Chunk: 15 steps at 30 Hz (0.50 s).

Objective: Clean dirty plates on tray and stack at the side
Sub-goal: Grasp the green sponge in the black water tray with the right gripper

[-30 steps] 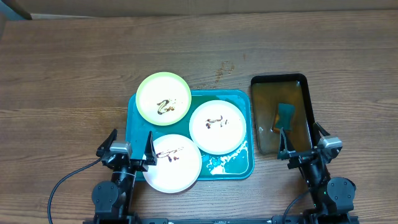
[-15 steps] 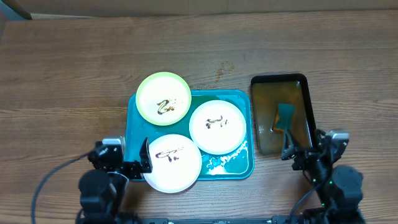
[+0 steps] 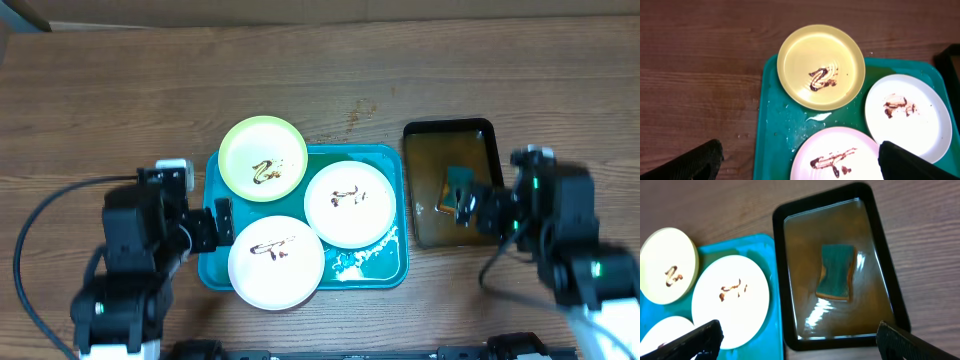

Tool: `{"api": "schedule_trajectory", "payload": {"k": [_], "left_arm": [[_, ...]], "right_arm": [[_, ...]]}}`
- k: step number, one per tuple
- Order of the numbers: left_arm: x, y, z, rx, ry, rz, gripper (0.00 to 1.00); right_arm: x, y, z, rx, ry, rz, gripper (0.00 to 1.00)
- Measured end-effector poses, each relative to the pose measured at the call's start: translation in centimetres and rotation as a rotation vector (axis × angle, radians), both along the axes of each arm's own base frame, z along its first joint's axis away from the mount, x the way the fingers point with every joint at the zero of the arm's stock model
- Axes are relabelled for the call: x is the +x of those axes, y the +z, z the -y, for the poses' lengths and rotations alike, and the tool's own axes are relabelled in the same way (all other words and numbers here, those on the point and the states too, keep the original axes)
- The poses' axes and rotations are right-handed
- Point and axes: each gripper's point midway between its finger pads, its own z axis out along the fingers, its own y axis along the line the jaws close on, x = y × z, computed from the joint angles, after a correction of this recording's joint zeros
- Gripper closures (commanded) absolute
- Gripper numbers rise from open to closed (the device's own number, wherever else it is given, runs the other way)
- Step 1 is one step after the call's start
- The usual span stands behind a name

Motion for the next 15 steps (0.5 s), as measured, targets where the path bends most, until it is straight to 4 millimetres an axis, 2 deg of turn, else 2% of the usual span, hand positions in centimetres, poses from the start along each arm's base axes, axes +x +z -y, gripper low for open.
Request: {"api": "schedule_trajectory", "payload": {"k": [5,8,11,15], "left_arm": [[0.1,-1.9,0.8,-0.038,-0.031,-0.132,0.00],[-0.4,-3.3,1.6,-0.075,-0.056,-0.215,0.00],[-0.8,-4.4,2.1,-0.105,-0.069,-0.283,0.00],[-0.7,-5.3,2.6,-0.144,-0.063,-0.335,0.00]], "right_arm": [[3.4,1.7,-0.4,-0.010,0.006,-0.046,0.00],[5.2,1.8,-0.5,-0.014,0.010,-0.022,0.00],[6.4,0.8,-0.6,-0.024,0.011,-0.043,0.04],[6.9,-2.5,-0.6,-0.043,0.015,-0.156,0.19]]}}
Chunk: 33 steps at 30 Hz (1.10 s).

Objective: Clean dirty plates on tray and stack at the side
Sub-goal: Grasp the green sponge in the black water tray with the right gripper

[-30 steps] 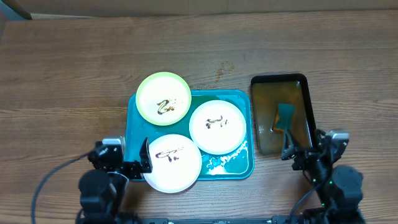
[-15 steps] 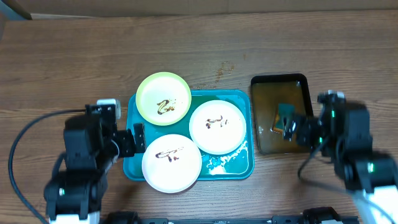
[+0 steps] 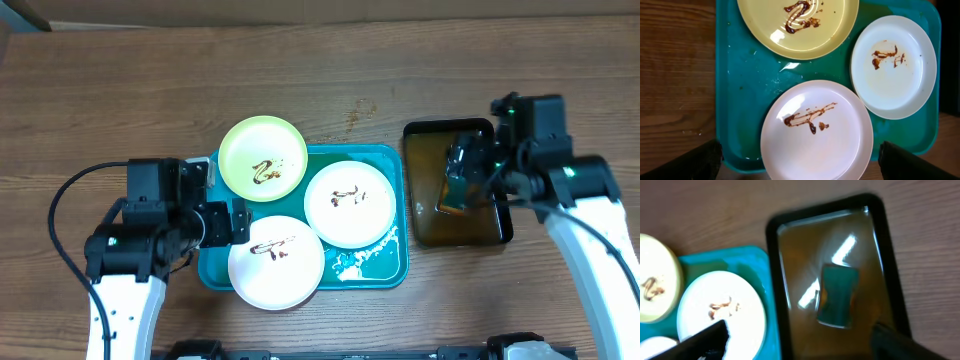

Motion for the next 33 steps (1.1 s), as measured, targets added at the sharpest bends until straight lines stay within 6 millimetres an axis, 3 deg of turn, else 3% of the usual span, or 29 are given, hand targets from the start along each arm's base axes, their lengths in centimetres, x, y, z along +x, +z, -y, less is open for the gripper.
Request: {"api": "schedule_trajectory", "payload": {"k": [9,19,22,23,25,33], "left_arm": [[0.5,-1.5,0.4,-0.025,0.000,-0.069,0.00],[0.5,-2.0,0.5,-0.029,0.000,-0.096,0.00],[0.5,-2.0,0.5,-0.032,0.002,-0.097,0.00],[0.5,-2.0,0.5,-0.033,0.001,-0.097,0.00],[0.5,-2.0,0.5,-0.034,0.001,-0.097,0.00],[0.4,-2.1,0.5,-0.034,0.001,-0.101,0.00]], "right_arm": [[0.3,-8.3,0.3,-0.049,-0.012,-0.276,0.36],[0.1,-15.7,1.4,-0.119,-0.068,-0.469,0.43],[0.6,-16.8,1.6,-0.132,-0.083,-0.472,0.65],[0.7,-17.0,1.7,-0.136,-0.093,-0.470,0.79],[1.0,-17.0,1.7,-0.138,-0.098,-0.459,0.95],[-0.2,-16.3,2.1,-0.155,-0.111,-0.519,0.96]]}}
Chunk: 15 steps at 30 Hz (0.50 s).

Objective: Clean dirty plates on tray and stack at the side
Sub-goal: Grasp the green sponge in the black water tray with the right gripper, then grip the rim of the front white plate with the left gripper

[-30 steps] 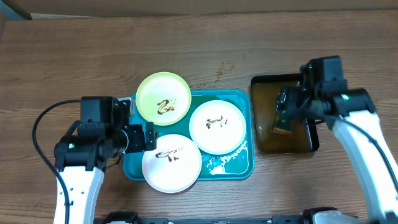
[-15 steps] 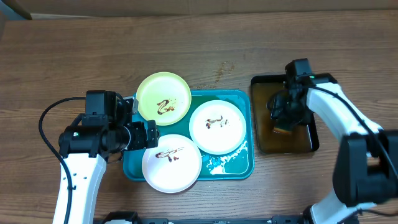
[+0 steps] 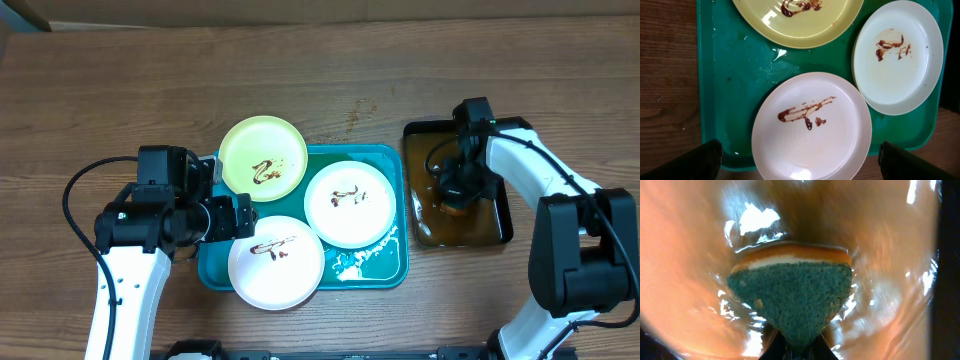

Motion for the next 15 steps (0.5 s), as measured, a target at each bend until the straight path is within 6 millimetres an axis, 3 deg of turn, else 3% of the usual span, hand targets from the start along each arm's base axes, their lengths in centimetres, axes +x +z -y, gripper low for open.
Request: {"api": "schedule_trajectory", "payload": {"k": [3,8,11,15], "left_arm": [[0.0,0.0,0.0,0.000,0.000,0.000,0.00],[0.0,0.0,0.0,0.000,0.000,0.000,0.00],[0.0,0.0,0.0,0.000,0.000,-0.001,0.00],[-0.1,0.0,0.0,0.001,0.001,-0.005,0.00]], "right_arm": [[0.5,1.7,-0.1,-0.002,0.000,-0.010,0.96],[3.4,5.2,-0.3,0.004,0.000,0.067,0.96],[3.4,5.2,-0.4,0.008,0.001,0.067,0.96],[2.8,3.3,-0.4,0.010,0.001,0.064,0.96]]}}
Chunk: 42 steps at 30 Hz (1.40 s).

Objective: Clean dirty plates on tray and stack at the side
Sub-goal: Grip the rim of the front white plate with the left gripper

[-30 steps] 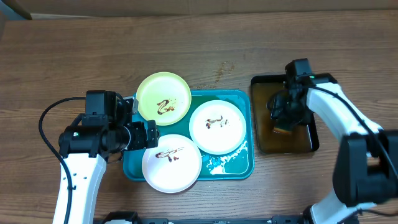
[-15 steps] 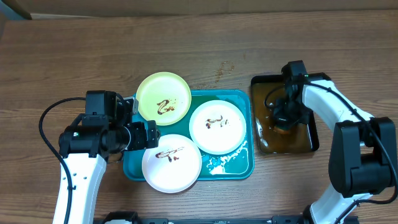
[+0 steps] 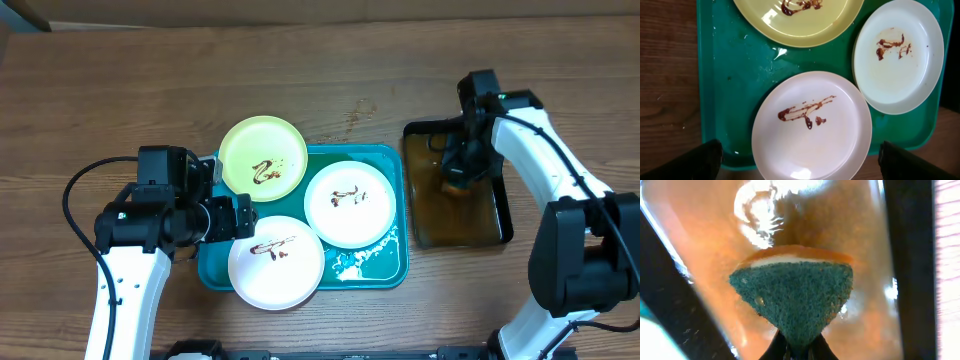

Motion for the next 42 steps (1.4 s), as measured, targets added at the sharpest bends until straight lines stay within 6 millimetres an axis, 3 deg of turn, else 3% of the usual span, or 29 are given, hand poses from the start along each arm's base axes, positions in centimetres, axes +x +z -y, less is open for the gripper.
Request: {"api": "schedule_trajectory", "payload": {"k": [6,13,16,19,23,27,32,37,42], "left_arm": [[-0.3,-0.3,0.0,-0.001,0.002,-0.024,0.00],[-0.4,-0.3,0.0,-0.001,0.003,-0.029,0.00],[-0.7,-0.5,-0.1,0.005,0.005,-0.045,0.02],[-1.4,-0.7,-0.3,0.017,0.012,-0.074,0.02],[-2.7,-1.0,-0.5,0.024,0.023,-0.134,0.03],[-4.0,-1.4,-0.5,0.016,0.065,-0.198,0.06],[-5.7,-3.9,-0.6,0.004,0.155,-0.292,0.08],[-7.1,-6.5,-0.6,-0.004,0.240,-0.361,0.24],[-7.8,-8.2,-0.6,-0.011,0.296,-0.393,0.27]], "right_arm": [[-1.3,-4.7,-0.4,0.033,0.019,0.024,0.96],[-1.4,-4.5,-0.6,0.049,0.024,0.032,0.96],[-1.5,-3.6,-0.8,0.057,0.024,0.011,0.96],[-0.5,-1.1,-1.1,0.072,0.026,0.056,0.96],[1.4,5.1,-1.4,0.093,0.033,0.228,0.96],[0.1,9.1,-1.3,0.101,0.039,0.291,0.96],[-1.7,9.3,-1.4,0.111,0.055,0.239,0.96],[-1.8,9.1,-1.5,0.115,0.064,0.230,0.96],[-1.8,9.1,-1.5,0.115,0.067,0.230,0.96]]}}
